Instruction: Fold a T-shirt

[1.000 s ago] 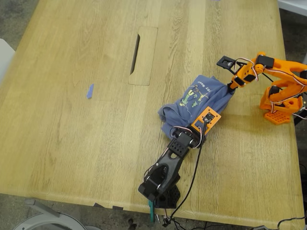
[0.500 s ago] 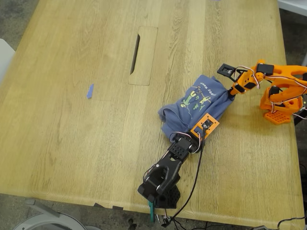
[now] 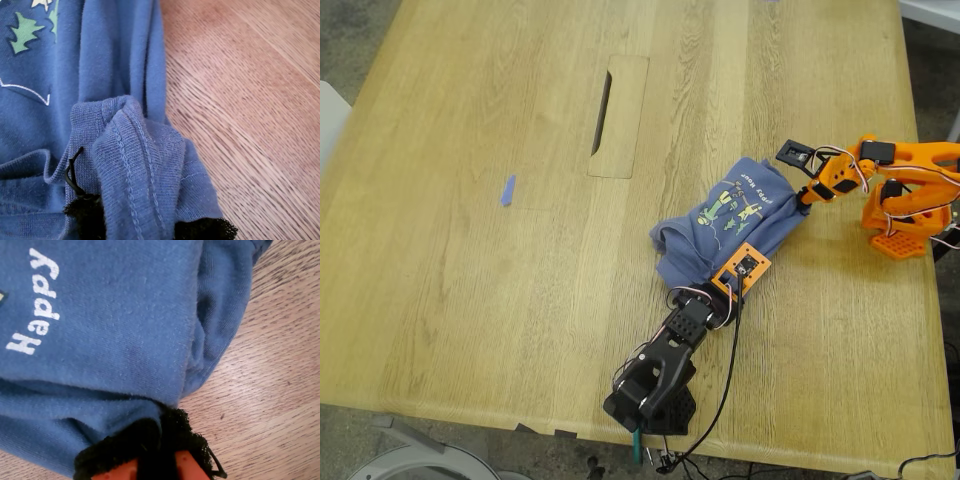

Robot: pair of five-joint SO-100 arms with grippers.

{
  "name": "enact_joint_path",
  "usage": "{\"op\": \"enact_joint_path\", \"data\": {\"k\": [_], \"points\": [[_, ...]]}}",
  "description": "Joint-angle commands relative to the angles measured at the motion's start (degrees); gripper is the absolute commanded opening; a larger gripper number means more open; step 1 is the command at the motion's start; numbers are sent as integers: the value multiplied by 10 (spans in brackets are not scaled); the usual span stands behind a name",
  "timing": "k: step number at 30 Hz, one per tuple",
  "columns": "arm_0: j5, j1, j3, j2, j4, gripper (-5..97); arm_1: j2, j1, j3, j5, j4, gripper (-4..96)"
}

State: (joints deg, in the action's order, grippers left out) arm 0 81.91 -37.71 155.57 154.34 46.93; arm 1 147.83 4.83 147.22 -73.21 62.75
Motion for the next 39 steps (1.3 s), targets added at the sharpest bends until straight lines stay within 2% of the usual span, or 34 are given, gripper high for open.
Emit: {"op": "enact_joint_path", "data": {"k": [1,6,9,14,18,25,29,34,36,39], "points": [[4,-15,8,47,-2,-1,18,-15,2,-4,18,1],[5,-18,40,94,-4,-1,25,-23,5,1,37,1],[37,-18,69,110,-63,-1,25,-24,17,5,31,1],[49,14,82,128,-88,1,25,-22,34,6,-2,1],[51,38,83,135,-88,105,33,-15,49,9,-11,13],[76,33,76,134,-84,307,56,-5,64,28,-18,202],[140,18,63,129,-78,426,61,1,63,40,-19,275],[263,-17,24,112,-18,559,62,-1,37,46,18,333],[294,-27,4,103,24,586,62,-4,27,47,37,361],[311,-30,-26,77,60,586,63,-13,16,54,57,381]]}}
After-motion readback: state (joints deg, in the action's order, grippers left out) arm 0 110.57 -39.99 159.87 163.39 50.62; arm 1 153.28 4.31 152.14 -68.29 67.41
